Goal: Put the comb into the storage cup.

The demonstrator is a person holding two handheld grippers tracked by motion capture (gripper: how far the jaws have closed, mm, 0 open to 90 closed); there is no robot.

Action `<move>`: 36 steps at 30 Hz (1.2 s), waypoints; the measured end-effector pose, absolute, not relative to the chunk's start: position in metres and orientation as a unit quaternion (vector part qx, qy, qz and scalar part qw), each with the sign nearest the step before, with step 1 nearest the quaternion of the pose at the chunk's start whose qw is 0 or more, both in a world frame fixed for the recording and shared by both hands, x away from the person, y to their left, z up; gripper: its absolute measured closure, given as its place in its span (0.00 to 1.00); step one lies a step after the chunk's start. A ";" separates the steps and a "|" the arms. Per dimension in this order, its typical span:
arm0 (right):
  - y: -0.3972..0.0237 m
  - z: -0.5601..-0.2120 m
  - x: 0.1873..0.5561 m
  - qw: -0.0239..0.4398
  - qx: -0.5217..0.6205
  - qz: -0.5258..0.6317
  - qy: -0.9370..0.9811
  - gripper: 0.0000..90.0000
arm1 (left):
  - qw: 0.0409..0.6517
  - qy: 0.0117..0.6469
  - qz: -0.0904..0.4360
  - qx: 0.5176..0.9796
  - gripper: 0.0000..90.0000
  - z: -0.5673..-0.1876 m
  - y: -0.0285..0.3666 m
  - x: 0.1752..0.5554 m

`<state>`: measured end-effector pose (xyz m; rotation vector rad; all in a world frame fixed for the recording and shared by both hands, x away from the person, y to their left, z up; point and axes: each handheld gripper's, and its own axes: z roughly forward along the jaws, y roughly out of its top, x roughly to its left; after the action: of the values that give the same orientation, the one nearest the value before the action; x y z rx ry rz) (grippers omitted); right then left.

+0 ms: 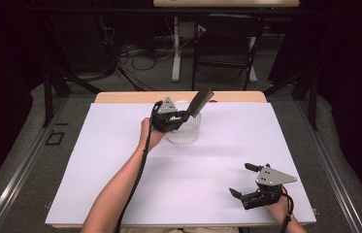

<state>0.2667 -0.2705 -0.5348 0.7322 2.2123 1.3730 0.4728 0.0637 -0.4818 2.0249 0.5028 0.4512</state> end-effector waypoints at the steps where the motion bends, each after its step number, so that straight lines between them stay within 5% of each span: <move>1: -0.270 -0.535 0.266 0.216 0.265 0.496 0.798 0.01 | 0.481 0.205 0.186 0.832 0.81 -0.482 0.063 0.473; 36: -0.270 -0.535 0.267 0.215 0.266 0.493 0.800 0.01 | 0.424 0.170 0.179 0.872 0.81 -0.491 0.060 0.481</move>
<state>0.2666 -0.2702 -0.5352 0.7365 2.2182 1.3679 0.4815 0.0598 -0.4912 2.1811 0.4246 0.4490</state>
